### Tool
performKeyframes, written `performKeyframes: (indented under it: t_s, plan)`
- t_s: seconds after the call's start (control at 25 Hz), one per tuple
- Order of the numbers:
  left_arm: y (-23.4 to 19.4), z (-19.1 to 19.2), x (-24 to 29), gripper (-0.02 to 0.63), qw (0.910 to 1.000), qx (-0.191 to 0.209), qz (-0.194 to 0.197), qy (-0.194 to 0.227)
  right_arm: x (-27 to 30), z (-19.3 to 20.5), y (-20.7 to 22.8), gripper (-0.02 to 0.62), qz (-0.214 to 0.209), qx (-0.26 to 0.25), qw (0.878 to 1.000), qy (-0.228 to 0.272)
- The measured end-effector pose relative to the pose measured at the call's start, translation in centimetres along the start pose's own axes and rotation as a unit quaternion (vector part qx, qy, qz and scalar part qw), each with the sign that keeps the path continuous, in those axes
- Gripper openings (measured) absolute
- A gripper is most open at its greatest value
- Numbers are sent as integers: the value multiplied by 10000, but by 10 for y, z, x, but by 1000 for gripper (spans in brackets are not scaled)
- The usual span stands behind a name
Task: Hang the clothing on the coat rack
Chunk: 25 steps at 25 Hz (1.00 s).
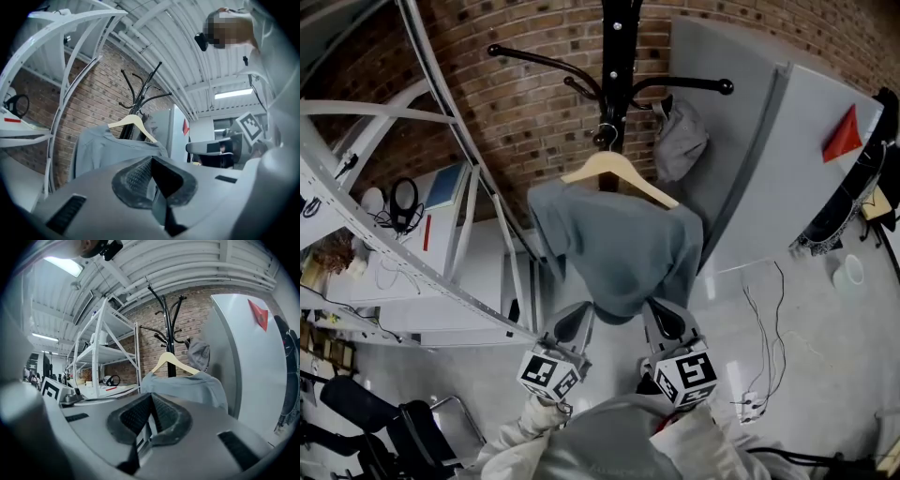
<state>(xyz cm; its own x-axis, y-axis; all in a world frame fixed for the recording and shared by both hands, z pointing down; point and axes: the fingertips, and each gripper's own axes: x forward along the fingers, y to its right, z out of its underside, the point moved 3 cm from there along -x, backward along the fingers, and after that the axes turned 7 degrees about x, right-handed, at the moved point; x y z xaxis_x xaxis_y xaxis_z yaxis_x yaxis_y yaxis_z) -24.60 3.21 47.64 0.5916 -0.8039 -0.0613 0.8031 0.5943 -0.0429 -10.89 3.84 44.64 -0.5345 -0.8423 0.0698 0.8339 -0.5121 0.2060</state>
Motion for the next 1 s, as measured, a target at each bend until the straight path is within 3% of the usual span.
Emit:
performKeyframes:
  t_s: [0.24, 0.44, 0.72, 1.0]
  plan:
    - [23, 5, -59, 8, 9993, 289, -83, -221, -36, 22, -56, 25, -82, 36, 9999, -80]
    - [38, 3, -90, 8, 9993, 229, -73, -301, -61, 26, -86, 25, -111, -28, 9999, -82]
    - [60, -5, -107, 8, 9989, 357, 81, -280, -87, 26, -102, 25, 29, -147, 9998, -141]
    - [64, -9, -106, 8, 9979, 528, -122, -347, -95, 22, -101, 25, 64, -223, 9996, -162]
